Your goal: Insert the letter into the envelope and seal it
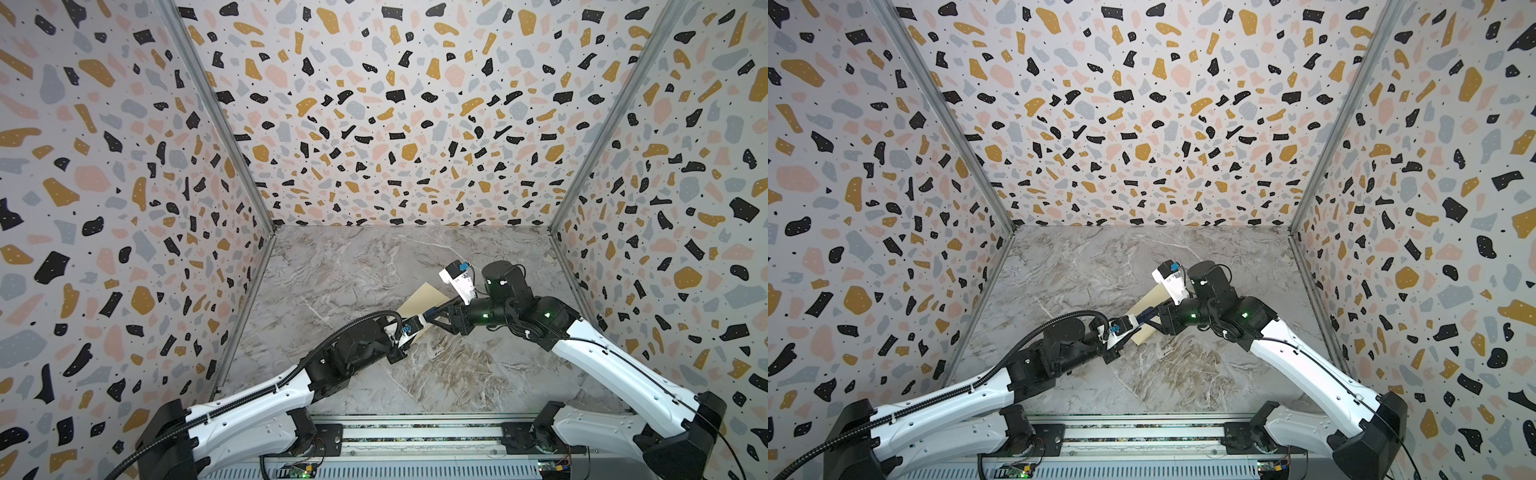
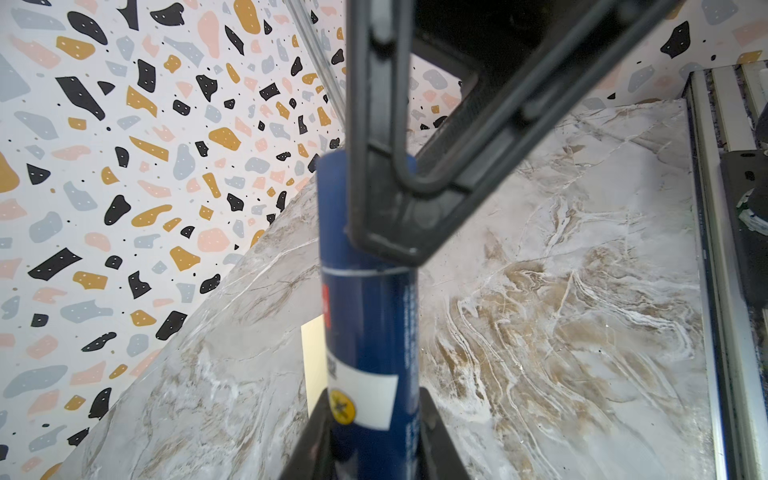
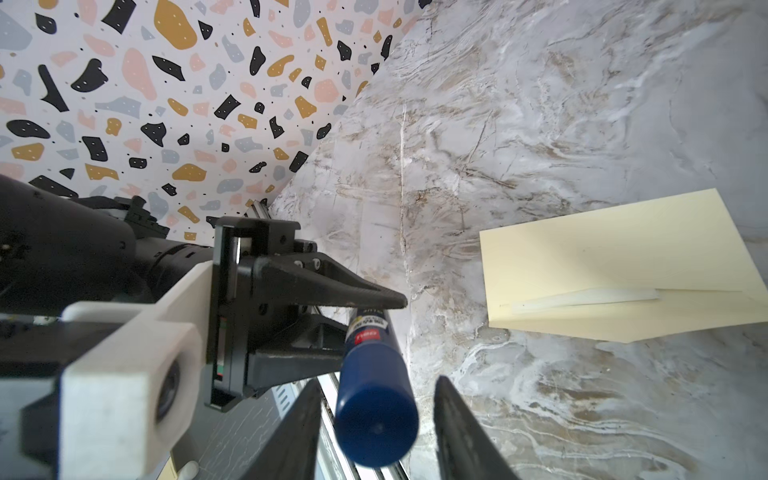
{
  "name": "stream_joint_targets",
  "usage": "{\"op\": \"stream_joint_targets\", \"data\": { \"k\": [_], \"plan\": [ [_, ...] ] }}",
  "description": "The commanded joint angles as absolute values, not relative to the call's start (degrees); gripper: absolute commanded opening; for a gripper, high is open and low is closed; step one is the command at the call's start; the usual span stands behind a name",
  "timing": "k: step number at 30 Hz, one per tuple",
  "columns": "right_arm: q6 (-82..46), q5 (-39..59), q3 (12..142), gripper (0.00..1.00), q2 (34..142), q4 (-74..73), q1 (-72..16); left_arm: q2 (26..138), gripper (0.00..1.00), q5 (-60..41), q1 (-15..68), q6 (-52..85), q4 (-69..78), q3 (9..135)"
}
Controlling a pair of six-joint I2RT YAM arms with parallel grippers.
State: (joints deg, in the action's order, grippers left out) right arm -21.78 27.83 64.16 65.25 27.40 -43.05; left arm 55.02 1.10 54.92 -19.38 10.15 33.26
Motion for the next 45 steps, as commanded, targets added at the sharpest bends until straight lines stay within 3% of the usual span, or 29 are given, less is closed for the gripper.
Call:
{"op": "stream_joint_targets", "data": {
  "k": [1, 10, 16, 21, 23, 25, 28, 32, 36, 41, 45],
  "plan": [
    [-21.7, 27.0, 66.7, 0.38, 64.9, 26.9, -43.3, 54.4, 0.0, 0.4, 55.1, -19.9, 11.2, 33.4],
    [-21.5, 27.4, 66.4, 0.12, 65.0, 26.5, -43.3, 54.5, 0.0, -0.2, 55.0, -19.5, 11.1, 33.6],
    [-21.3, 28.2, 65.8, 0.04, 65.0, 26.1, -43.5, 54.7, 0.02, -1.5, 55.0, -18.5, 13.0, 33.4],
    [-21.0, 28.5, 65.7, 0.06, 64.8, 26.0, -43.8, 54.6, 0.0, -2.5, 55.0, -18.5, 13.3, 33.6],
    [-20.9, 27.9, 66.0, 0.22, 64.7, 26.2, -43.8, 54.6, 0.0, -2.5, 55.0, -18.7, 12.9, 33.6],
    [-20.6, 26.9, 66.5, 0.3, 64.5, 26.6, -43.8, 54.5, 0.0, -2.3, 55.0, -18.9, 12.6, 33.5],
    [-20.4, 25.0, 67.1, 0.38, 64.0, 27.3, -43.8, 54.4, 0.0, -1.8, 55.0, -19.1, 12.0, 33.6],
    [-20.6, 24.7, 67.3, 0.42, 63.8, 27.3, -43.8, 54.5, 0.0, -1.9, 55.0, -19.0, 11.9, 33.6],
    [-20.7, 25.1, 67.3, 0.39, 64.3, 27.0, -43.8, 54.5, 0.0, -2.0, 55.0, -18.9, 11.9, 33.6],
    [-20.8, 25.8, 66.8, 0.19, 64.6, 26.6, -43.8, 54.5, 0.0, -2.1, 55.0, -18.6, 11.9, 33.6],
    [-20.7, 26.3, 66.1, 0.11, 64.6, 26.4, -43.8, 54.6, 0.0, -2.1, 55.0, -18.3, 12.0, 33.6]
  ]
}}
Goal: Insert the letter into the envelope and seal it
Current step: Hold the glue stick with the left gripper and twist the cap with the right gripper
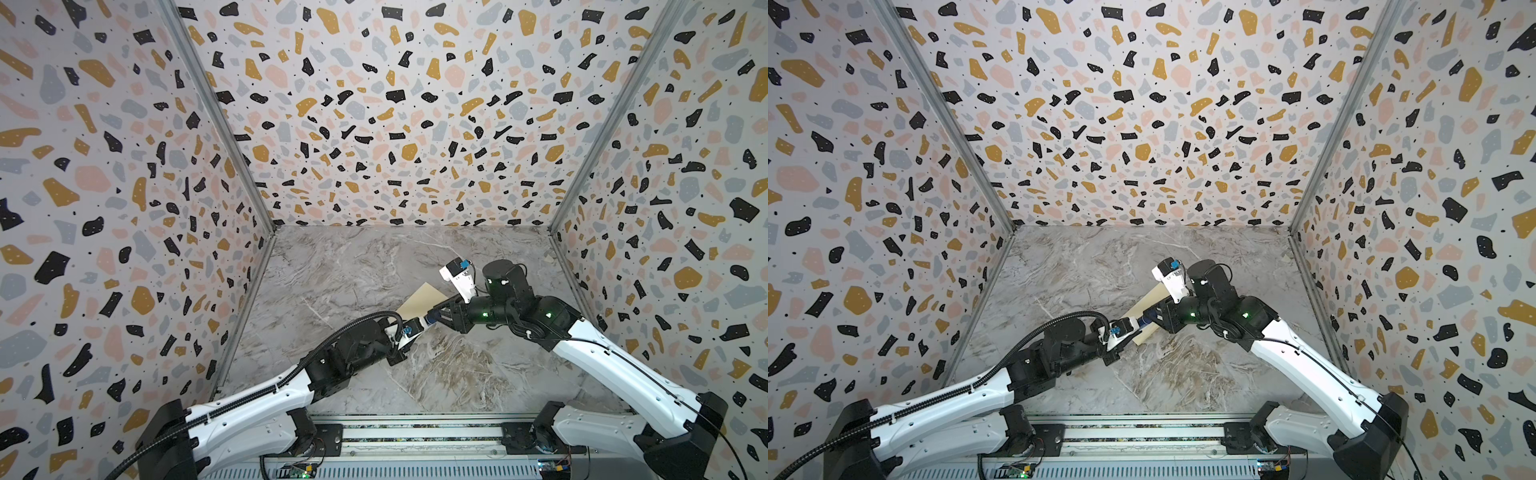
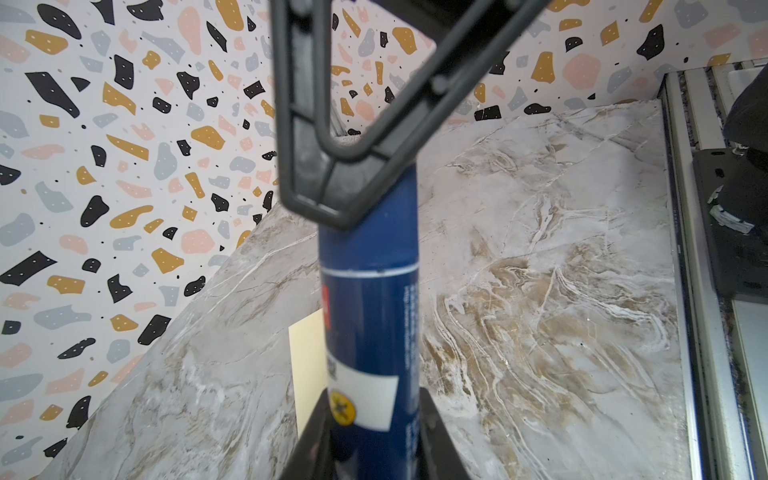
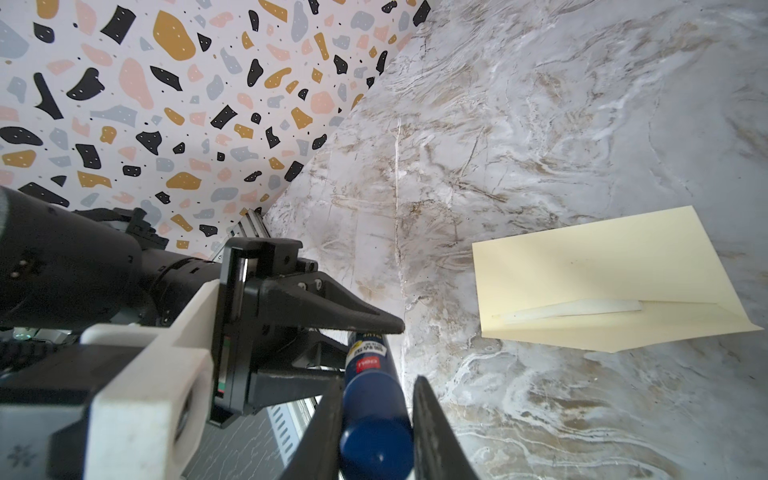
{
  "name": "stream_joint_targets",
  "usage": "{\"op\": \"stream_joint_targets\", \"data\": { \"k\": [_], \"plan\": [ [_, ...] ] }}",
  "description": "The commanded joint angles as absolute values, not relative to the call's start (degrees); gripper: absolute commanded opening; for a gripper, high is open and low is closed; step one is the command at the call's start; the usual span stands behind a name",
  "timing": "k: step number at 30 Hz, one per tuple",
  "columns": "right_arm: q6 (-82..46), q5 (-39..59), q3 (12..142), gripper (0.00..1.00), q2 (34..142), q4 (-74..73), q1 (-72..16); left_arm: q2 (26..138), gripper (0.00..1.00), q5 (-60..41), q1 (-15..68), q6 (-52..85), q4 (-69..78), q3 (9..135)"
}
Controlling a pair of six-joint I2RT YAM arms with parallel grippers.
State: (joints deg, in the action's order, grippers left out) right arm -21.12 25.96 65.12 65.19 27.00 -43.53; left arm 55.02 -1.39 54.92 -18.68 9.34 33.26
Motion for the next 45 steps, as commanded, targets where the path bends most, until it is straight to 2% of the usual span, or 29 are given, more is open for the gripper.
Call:
{"op": "stream_joint_targets", "data": {
  "k": [1, 7, 14, 18, 26, 30, 34, 38, 43, 45],
  "plan": [
    [-20.6, 26.4, 66.0, 0.1, 64.6, 26.4, -43.8, 54.5, 0.0, -2.1, 55.0, -18.3, 12.2, 33.5],
    [-20.5, 26.7, 65.6, 0.04, 64.3, 26.2, -43.8, 54.7, 0.03, -2.1, 55.0, -17.8, 12.6, 33.7],
    [-20.6, 27.2, 65.2, 0.02, 64.2, 25.9, -44.0, 54.8, 0.32, -2.0, 55.1, -17.2, 13.3, 33.9],
    [-20.9, 27.5, 64.8, 0.01, 64.3, 25.5, -44.5, 54.8, 0.44, -1.8, 55.0, -17.1, 13.6, 34.2],
    [-21.5, 27.9, 64.2, 0.01, 64.7, 24.6, -45.4, 54.9, 0.49, -2.1, 55.0, -17.1, 16.0, 34.2],
    [-21.7, 27.9, 64.4, 0.01, 65.3, 24.3, -46.0, 55.7, 0.48, -2.5, 55.0, -17.2, 16.3, 34.6],
    [-21.9, 28.0, 64.2, 0.01, 65.6, 23.8, -46.5, 56.6, 0.42, -2.9, 55.0, -17.2, 16.5, 34.9],
    [-22.0, 27.7, 63.8, 0.01, 65.3, 23.6, -46.7, 57.0, 0.28, -3.2, 55.0, -17.0, 16.6, 34.7],
    [-21.7, 26.8, 63.6, 0.01, 65.0, 23.6, -46.7, 57.0, 0.0, -3.3, 55.0, -16.0, 16.6, 34.5],
    [-21.3, 26.5, 63.8, 0.0, 64.8, 23.7, -46.7, 57.0, 0.0, -3.7, 55.0, -15.7, 16.6, 34.5]
  ]
}}
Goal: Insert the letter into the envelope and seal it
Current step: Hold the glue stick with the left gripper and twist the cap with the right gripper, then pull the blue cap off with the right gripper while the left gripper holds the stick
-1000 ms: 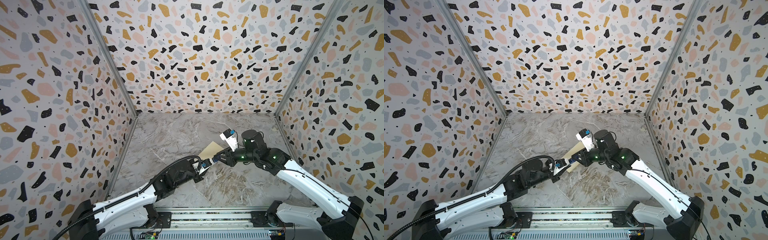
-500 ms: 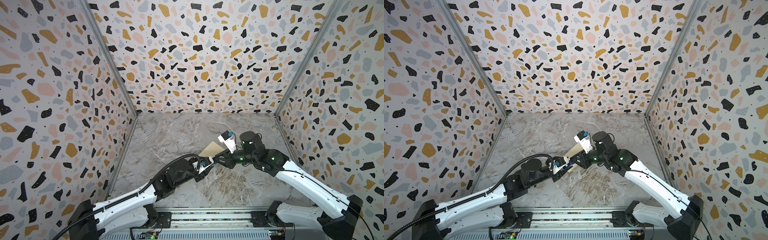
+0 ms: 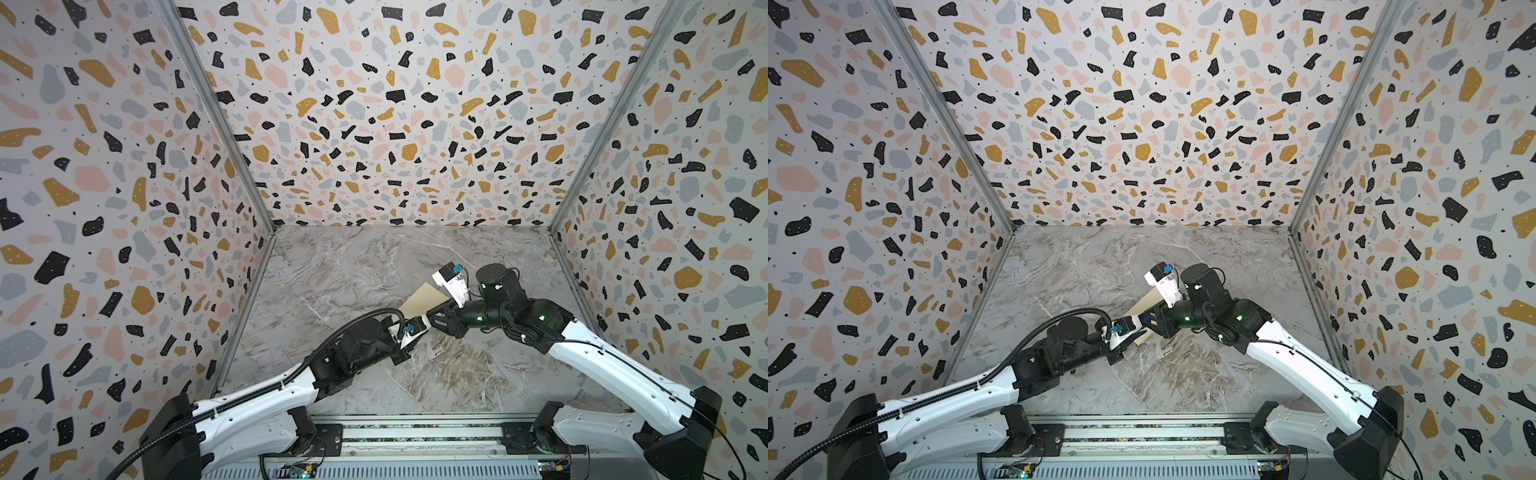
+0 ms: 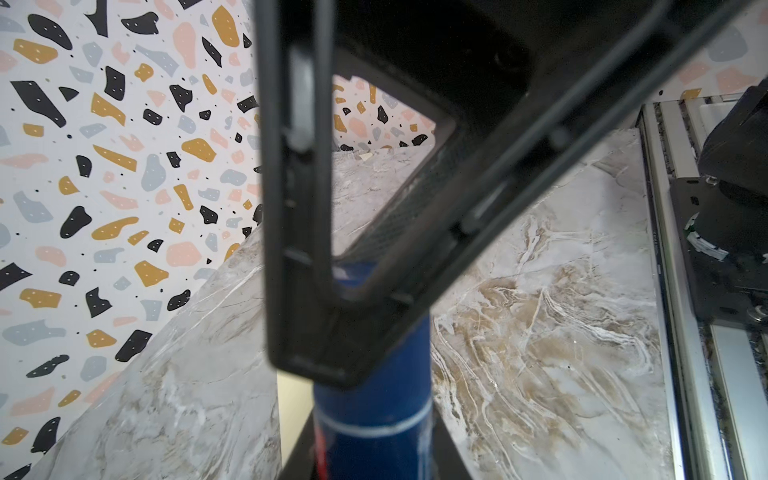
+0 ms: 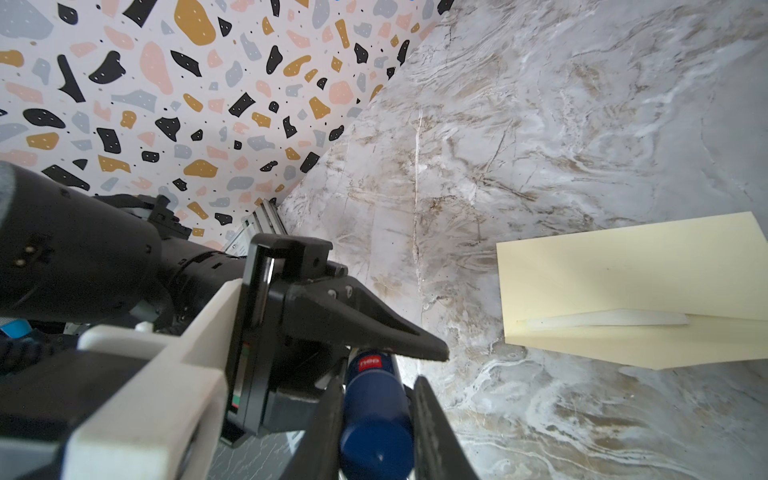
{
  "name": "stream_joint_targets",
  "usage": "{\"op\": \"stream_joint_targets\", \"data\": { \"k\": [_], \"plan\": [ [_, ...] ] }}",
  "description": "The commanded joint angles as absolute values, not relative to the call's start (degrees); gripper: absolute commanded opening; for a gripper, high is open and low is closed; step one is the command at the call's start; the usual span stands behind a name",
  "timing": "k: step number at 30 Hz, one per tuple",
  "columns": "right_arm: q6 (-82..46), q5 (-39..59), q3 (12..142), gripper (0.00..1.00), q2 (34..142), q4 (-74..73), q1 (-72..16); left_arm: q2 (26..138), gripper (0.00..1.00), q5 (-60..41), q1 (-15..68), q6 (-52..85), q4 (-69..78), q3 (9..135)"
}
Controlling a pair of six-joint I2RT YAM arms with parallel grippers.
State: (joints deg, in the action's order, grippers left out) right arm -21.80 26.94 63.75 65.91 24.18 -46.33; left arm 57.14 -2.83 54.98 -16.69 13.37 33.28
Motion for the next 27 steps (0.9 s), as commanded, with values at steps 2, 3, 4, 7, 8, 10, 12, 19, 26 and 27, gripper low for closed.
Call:
{"op": "stream_joint_targets", "data": {
  "k": [2, 3, 4, 7, 8, 10, 12, 19, 26, 27],
  "plan": [
    [-20.9, 26.0, 64.1, 0.0, 64.6, 24.0, -46.7, 57.0, 0.0, -4.2, 55.0, -15.3, 16.7, 34.4],
    [-20.6, 26.0, 64.3, 0.0, 64.5, 24.2, -46.7, 57.0, 0.0, -4.6, 55.1, -15.1, 16.7, 34.4],
    [-20.3, 25.8, 64.5, 0.0, 64.3, 24.5, -46.7, 56.9, 0.0, -4.8, 55.0, -14.9, 16.9, 34.3],
    [-19.4, 25.5, 64.9, 0.0, 64.0, 25.1, -46.7, 56.7, 0.0, -5.4, 55.0, -14.4, 17.4, 34.0],
    [-19.2, 25.6, 64.9, 0.02, 64.0, 25.3, -46.7, 56.6, 0.0, -5.5, 55.0, -14.3, 17.5, 33.9],
    [-18.8, 25.3, 65.3, 0.2, 64.0, 26.0, -46.7, 56.4, 0.0, -5.4, 55.0, -14.2, 18.0, 33.8],
    [-18.3, 24.9, 65.7, 0.35, 64.2, 26.7, -46.7, 56.2, 0.0, -5.0, 55.0, -14.3, 18.1, 33.7],
    [-18.0, 24.9, 65.9, 0.39, 65.0, 27.6, -46.7, 55.9, 0.0, -4.7, 55.0, -14.6, 17.8, 33.7],
    [-18.5, 27.2, 65.8, 0.2, 65.4, 26.9, -46.8, 56.0, 0.0, -4.6, 55.0, -14.6, 17.9, 33.9],
    [-18.5, 27.5, 65.8, 0.16, 65.4, 26.9, -46.8, 56.0, 0.0, -4.7, 55.0, -14.5, 17.9, 34.0]
  ]
}}
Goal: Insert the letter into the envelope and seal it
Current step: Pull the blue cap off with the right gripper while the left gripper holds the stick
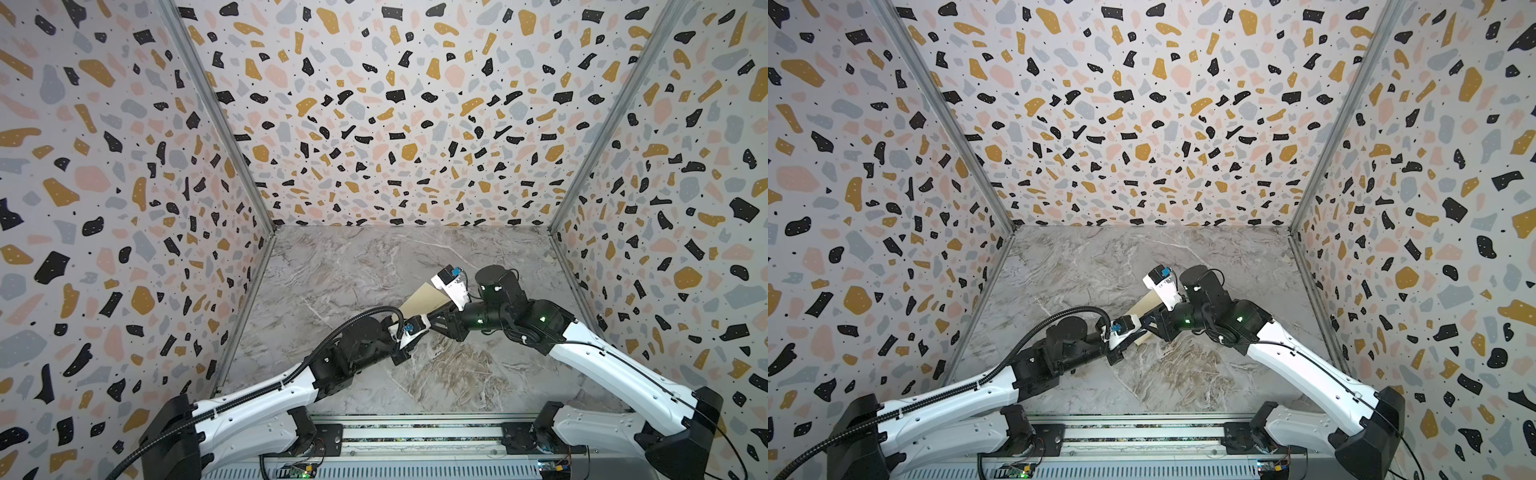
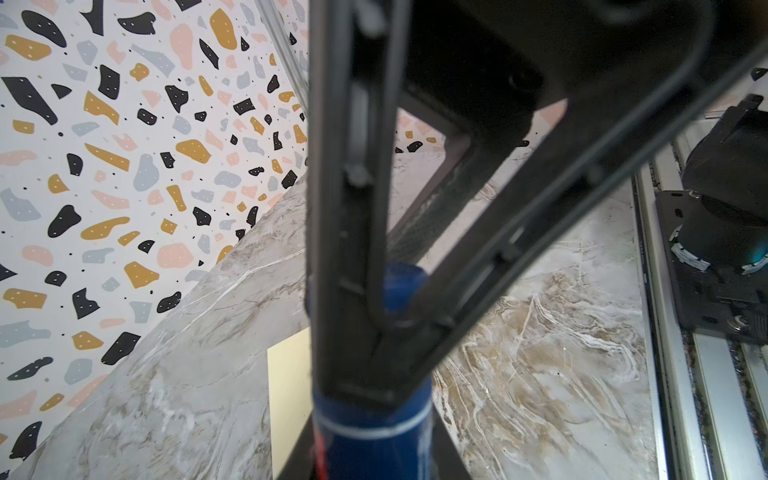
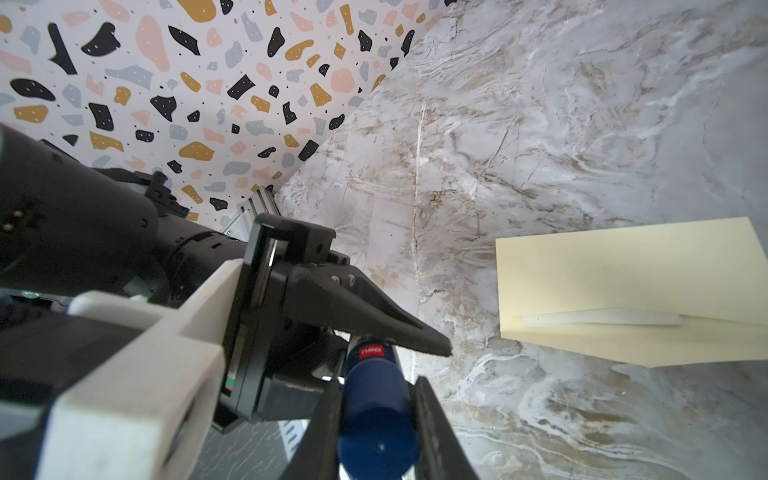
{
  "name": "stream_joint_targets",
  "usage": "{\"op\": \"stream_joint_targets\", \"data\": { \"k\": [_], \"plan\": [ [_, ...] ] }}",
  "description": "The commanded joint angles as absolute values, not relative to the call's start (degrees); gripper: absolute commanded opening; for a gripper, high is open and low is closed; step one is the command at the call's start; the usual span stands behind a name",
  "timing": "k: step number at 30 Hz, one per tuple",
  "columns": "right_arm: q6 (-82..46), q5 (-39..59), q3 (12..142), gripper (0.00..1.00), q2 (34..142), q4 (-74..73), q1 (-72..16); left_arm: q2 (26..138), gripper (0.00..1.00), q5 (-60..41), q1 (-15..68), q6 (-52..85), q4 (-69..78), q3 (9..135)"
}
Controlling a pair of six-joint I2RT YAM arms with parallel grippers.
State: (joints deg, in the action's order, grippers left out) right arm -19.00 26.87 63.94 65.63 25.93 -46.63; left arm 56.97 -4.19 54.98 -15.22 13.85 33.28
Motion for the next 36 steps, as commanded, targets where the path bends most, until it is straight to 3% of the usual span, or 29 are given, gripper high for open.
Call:
{"op": "stream_joint_targets", "data": {
  "k": [1, 13, 36],
  "plan": [
    [-18.5, 27.8, 65.8, 0.14, 65.3, 26.8, -46.8, 56.1, 0.0, -4.6, 55.1, -14.6, 17.9, 34.0],
    [-13.8, 23.3, 68.9, 0.03, 63.6, 29.1, -46.7, 56.5, 0.0, -5.6, 55.0, -14.5, 15.9, 33.4],
    [-4.1, 20.8, 75.2, 0.0, 61.5, 34.7, -45.9, 60.5, 0.0, -8.0, 55.0, -13.4, 14.8, 32.5]
  ]
}}
